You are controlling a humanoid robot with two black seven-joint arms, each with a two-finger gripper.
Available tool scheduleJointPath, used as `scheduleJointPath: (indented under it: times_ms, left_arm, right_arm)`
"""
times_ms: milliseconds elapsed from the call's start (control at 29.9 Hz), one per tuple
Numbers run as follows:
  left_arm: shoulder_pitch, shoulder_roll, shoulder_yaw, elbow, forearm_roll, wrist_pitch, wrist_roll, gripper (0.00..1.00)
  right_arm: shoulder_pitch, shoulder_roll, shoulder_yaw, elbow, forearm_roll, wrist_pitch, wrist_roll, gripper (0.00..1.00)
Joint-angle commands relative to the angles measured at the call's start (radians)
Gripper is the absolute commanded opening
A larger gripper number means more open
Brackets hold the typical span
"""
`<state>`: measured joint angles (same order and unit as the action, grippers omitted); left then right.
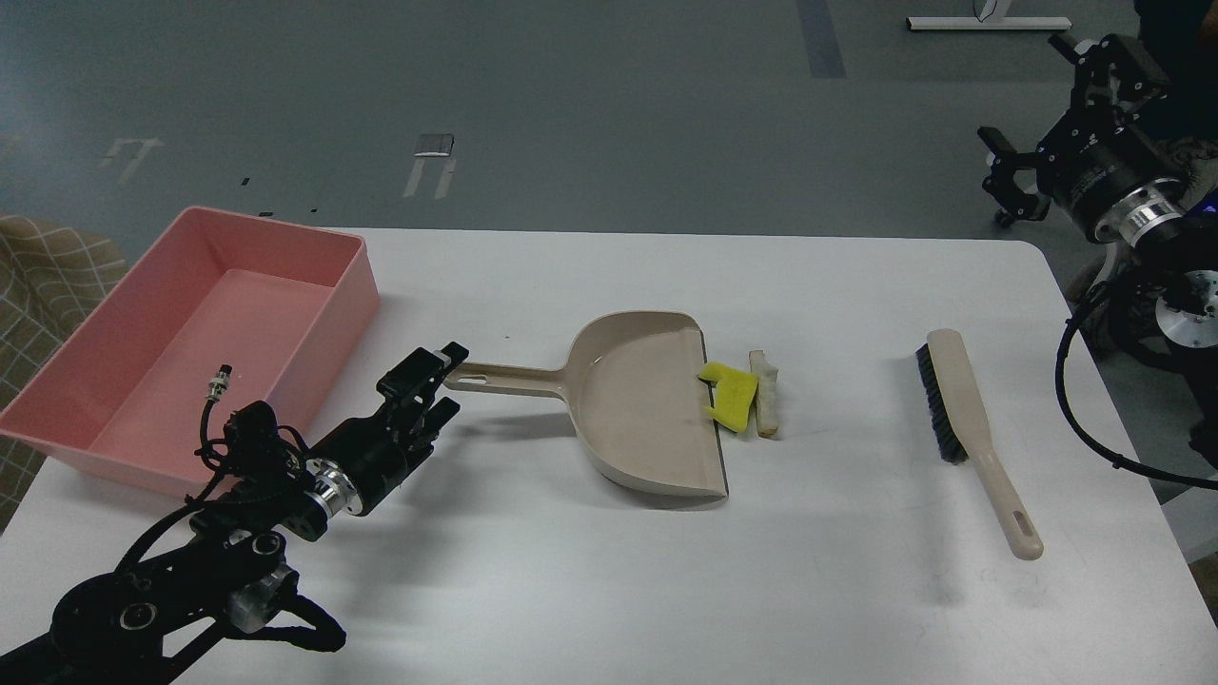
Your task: Sweep and dump garbage into bin
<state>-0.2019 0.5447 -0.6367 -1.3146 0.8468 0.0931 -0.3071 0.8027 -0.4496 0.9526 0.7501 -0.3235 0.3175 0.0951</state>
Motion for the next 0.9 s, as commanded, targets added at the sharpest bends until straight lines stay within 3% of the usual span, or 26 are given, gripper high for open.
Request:
scheduleJointPath:
  times_ms: [0,869]
  left_arm:
    - [-0.004,-0.022,0.0,-0.002,0.001,-0.001,-0.004,0.84]
    - [-0.028,-0.058,0.003,-0.006,0.104,0.043,0.002,0.78]
  right_arm:
    - [0.0,0.0,0.0,0.0,0.0,0.0,0.0,1.0]
    - [-0.002,0.0,0.0,0.0,0.0,-0.003,0.0,1.0]
